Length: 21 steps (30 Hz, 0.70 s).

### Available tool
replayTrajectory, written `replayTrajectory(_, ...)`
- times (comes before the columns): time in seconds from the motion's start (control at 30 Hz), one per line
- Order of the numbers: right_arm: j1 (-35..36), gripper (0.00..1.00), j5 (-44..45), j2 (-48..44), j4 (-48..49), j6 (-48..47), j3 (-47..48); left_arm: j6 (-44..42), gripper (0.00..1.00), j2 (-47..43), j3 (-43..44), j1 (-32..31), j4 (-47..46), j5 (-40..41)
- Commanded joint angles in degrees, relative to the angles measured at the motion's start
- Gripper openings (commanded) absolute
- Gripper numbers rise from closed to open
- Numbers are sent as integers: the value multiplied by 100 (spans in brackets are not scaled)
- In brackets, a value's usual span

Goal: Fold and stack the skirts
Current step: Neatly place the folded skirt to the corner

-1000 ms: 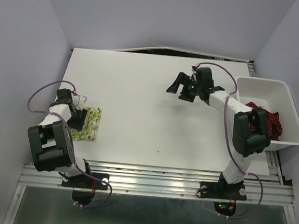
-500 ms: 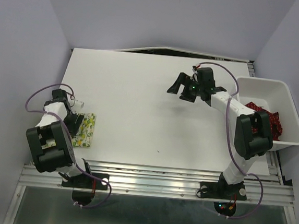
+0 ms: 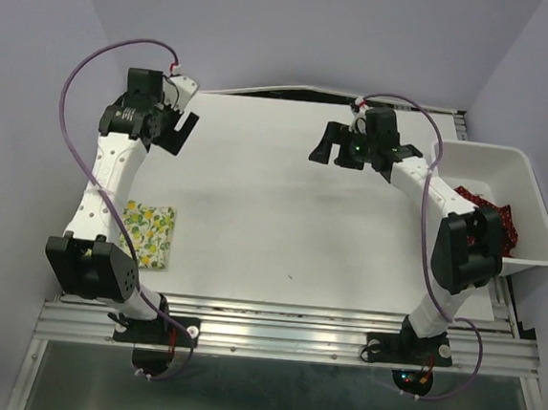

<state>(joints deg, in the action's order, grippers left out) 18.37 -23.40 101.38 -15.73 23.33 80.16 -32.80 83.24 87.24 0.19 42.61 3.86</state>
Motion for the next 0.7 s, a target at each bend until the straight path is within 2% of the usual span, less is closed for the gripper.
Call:
replayTrajectory(0.0,-35,100,353,-267,-440,-970,343,851,99,499,1238,-466,-243,-261)
replayTrajectory(0.07,-35,100,564,-399,-536,-1278,159,1160,99,763,1479,-598,-463,-359)
replayTrajectory(0.13,-35,100,748,-566,-563,-1488,-34,1565,99,886,1445,-686,-946,-815)
replayTrajectory(0.27,-35,100,1205,-751,-493,-1577,-649,1978,99,913,682,-914,-1947,-1211)
replayTrajectory(0.4,-35,100,1469,-1015,-168,-1735,-1397,1865,99,843,-311,-1362,-2959,-756)
replayTrajectory(0.47,-88,100,1531,-1111,-141,-1788,-1599,1681,99,869,-891,-1582,-3179,-449)
replayTrajectory(0.67,-88,100,1303,-1402,34,-1788,-1959,1627,99,694,-1543,-1723,-3461,-210)
